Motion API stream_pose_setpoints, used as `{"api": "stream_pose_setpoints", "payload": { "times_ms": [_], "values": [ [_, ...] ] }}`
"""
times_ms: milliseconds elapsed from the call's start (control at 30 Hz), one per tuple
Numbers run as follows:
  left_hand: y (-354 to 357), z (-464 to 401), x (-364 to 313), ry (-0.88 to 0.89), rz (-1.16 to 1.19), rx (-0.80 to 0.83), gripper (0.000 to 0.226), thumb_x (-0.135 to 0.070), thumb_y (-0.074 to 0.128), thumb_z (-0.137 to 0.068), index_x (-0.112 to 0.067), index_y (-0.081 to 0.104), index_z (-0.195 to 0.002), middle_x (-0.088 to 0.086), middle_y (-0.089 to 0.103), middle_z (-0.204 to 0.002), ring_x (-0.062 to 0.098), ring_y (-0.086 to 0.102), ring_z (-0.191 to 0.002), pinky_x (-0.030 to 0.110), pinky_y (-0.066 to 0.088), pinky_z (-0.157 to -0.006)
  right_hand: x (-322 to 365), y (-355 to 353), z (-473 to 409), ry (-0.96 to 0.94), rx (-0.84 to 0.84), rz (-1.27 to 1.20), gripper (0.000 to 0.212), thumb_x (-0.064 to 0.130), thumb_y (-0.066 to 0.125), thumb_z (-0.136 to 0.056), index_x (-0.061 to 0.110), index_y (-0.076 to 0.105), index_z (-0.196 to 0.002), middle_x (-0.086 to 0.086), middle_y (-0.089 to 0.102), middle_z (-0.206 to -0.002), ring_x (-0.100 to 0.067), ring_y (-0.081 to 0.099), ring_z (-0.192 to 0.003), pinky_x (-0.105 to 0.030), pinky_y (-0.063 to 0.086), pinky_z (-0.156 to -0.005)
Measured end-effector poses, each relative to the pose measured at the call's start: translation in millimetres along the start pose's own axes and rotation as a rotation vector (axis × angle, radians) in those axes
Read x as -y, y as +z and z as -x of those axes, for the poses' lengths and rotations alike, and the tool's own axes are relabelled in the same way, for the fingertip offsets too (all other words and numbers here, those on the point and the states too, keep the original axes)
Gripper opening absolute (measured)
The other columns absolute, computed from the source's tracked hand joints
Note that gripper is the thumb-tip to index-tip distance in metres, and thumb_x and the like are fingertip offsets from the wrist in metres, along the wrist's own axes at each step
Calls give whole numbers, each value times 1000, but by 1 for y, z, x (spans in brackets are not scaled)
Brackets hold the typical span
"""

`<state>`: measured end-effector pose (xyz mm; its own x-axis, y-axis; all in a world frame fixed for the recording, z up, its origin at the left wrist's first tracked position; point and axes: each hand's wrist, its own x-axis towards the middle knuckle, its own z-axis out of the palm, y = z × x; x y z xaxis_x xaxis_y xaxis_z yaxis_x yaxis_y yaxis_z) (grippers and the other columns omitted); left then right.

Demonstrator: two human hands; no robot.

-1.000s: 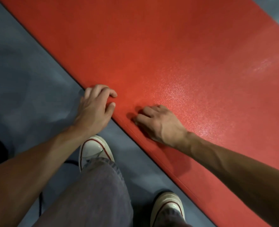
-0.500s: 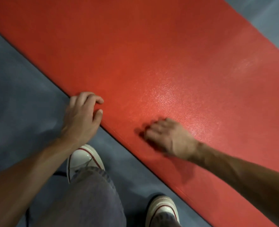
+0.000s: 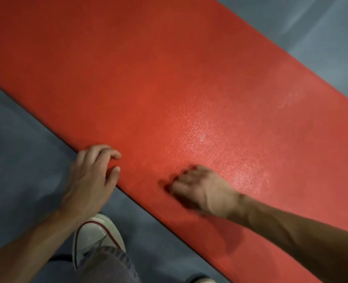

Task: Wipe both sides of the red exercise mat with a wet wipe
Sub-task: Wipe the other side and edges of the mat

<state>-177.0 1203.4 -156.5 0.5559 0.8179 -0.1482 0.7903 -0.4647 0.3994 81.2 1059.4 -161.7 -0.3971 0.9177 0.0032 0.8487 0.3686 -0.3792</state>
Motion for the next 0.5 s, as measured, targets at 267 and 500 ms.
{"api": "stream_pose_setpoints", "payload": {
  "times_ms": [267, 500],
  "values": [
    [-6, 2, 0, 24, 53, 6, 24, -25, 55, -94, -24, 62, -116, -9, 52, -122, 19, 48, -112, 43, 44, -98, -138, -57, -29, 687, -298, 169, 32, 47, 44, -101, 20, 60, -105, -11, 60, -96, -36, 56, -87, -45, 49, -68],
    [-11, 17, 10, -108, 178, -121, 29, 0, 64, -91, -16, 66, -116, -3, 56, -121, 17, 50, -115, 20, 31, -102, -121, -48, -68, 810, -331, 151, 24, 39, 41, -104, 18, 54, -103, -21, 64, -74, -45, 62, -70, -40, 40, -58]
  ]
}}
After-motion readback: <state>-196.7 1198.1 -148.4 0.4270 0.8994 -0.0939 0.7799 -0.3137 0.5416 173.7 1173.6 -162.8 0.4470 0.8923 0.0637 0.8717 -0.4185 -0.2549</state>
